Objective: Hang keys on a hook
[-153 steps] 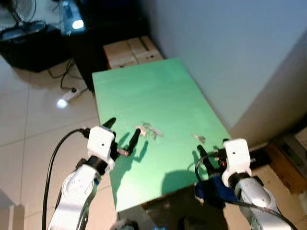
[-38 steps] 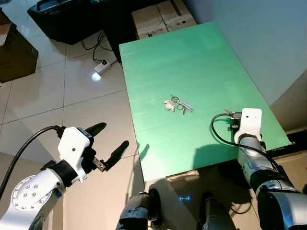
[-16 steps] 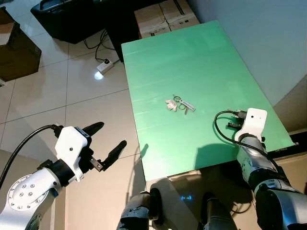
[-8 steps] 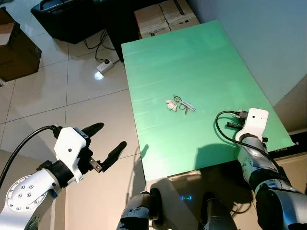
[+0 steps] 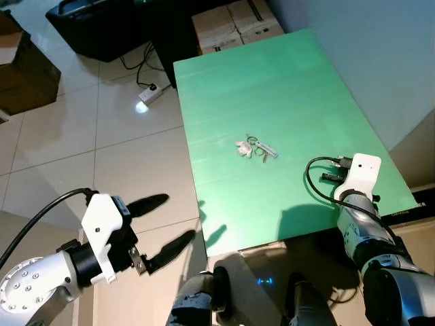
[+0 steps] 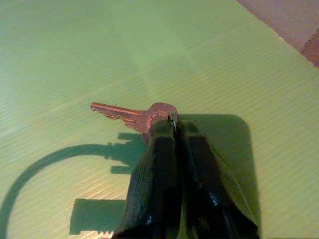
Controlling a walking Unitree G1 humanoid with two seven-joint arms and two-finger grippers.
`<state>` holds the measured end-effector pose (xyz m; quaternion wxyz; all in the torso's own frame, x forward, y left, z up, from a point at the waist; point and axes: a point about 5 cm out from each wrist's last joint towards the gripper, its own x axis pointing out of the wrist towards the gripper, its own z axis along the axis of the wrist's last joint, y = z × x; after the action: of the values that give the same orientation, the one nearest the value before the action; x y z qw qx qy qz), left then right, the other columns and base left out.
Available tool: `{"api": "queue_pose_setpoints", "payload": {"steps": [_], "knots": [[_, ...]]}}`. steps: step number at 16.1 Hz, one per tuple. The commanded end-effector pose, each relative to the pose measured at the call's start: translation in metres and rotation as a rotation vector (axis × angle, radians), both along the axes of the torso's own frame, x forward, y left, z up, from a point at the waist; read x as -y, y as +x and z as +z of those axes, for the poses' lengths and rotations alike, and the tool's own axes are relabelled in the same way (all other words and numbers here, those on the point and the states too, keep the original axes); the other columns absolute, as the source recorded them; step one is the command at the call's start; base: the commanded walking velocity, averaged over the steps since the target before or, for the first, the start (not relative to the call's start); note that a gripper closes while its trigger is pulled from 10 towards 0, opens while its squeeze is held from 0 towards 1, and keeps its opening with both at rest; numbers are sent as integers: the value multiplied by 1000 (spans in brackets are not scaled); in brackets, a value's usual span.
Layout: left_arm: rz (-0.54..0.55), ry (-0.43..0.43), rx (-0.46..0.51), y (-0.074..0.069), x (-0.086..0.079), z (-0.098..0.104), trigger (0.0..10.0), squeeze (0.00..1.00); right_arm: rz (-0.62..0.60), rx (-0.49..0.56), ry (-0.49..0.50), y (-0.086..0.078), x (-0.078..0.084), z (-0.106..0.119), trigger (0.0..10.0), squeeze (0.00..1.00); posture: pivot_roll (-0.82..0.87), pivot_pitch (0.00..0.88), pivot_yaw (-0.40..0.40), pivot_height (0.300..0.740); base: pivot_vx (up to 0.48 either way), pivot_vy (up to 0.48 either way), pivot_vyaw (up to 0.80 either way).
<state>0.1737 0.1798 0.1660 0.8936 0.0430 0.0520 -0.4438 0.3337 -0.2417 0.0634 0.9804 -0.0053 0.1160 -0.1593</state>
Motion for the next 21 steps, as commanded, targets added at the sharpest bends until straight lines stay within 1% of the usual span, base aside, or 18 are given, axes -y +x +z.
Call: {"api": "queue_pose_setpoints", "payload": {"steps": [1, 5, 6, 8, 10, 11, 12, 13, 14, 15, 16, 17, 18, 19, 20, 21], "knots": [[-38, 14, -22, -4, 1, 0, 10000, 0, -2, -30, 22, -7, -2, -11, 0, 0, 237, 267, 226, 740, 0, 0, 0], [-27, 34, -17, -4, -3, -1, 10000, 0, -2, -28, 22, -9, -2, -13, 0, 0, 235, 268, 227, 740, 0, 0, 0], [-3, 35, -6, -2, -5, -3, 10000, 0, -7, -16, 15, -9, -2, -12, 0, 0, 233, 267, 226, 740, 0, 0, 0], [6, 31, -11, 0, -7, -9, 10000, 0, -23, 33, -7, -9, -3, -8, 0, 0, 219, 259, 218, 740, 0, 0, 0], [13, 14, -13, 1, -6, -14, 10000, 0, -25, 91, -29, -11, -7, -6, 0, 0, 192, 241, 200, 740, 0, 0, 0], [26, -7, -2, 3, -3, -16, 10000, 0, -16, 128, -33, -13, -11, -5, 0, 0, 180, 229, 182, 740, 0, 0, 0], [51, -40, 19, 8, -1, -15, 10000, 0, 12, 165, -56, -16, -13, -3, 0, 0, 152, 200, 153, 740, 0, 0, 0], [63, -56, 31, 11, 1, -14, 10000, 0, 26, 181, -71, -18, -13, -2, 0, 0, 143, 192, 147, 740, 0, 0, 0], [124, -124, 75, 22, 3, -9, 10000, 0, 63, 275, -84, -26, -18, 8, 0, 0, 80, 143, 104, 740, 0, 0, 0], [143, -134, 86, 24, 2, -9, 10000, 0, 76, 306, -89, -29, -21, 14, 0, 0, 62, 132, 90, 740, 0, 0, 0], [186, -149, 107, 29, 1, -10, 10000, 0, 94, 347, -93, -33, -25, 23, 0, 0, 27, 104, 75, 740, 0, 0, 0], [282, -162, 132, 38, -1, -14, 10000, 0, 124, 390, -98, -40, -32, 35, 0, 0, -7, 75, 57, 740, 0, 0, 0], [384, -146, 157, 48, -4, -19, 10000, 0, 153, 419, -98, -45, -39, 43, 0, 0, -28, 55, 48, 740, 0, 0, 0], [485, -130, 175, 58, -9, -22, 10000, 0, 203, 444, -92, -49, -51, 53, 0, 0, -51, 24, 40, 740, 0, 0, 0], [554, -102, 209, 66, -10, -22, 10000, 0, 268, 451, -73, -54, -64, 60, 0, 0, -59, 9, 34, 740, 0, 0, 0], [587, -119, 219, 69, -8, -21, 10000, 0, 338, 448, -41, -58, -77, 64, 0, 0, -68, 0, 29, 740, 0, 0, 0]]}}
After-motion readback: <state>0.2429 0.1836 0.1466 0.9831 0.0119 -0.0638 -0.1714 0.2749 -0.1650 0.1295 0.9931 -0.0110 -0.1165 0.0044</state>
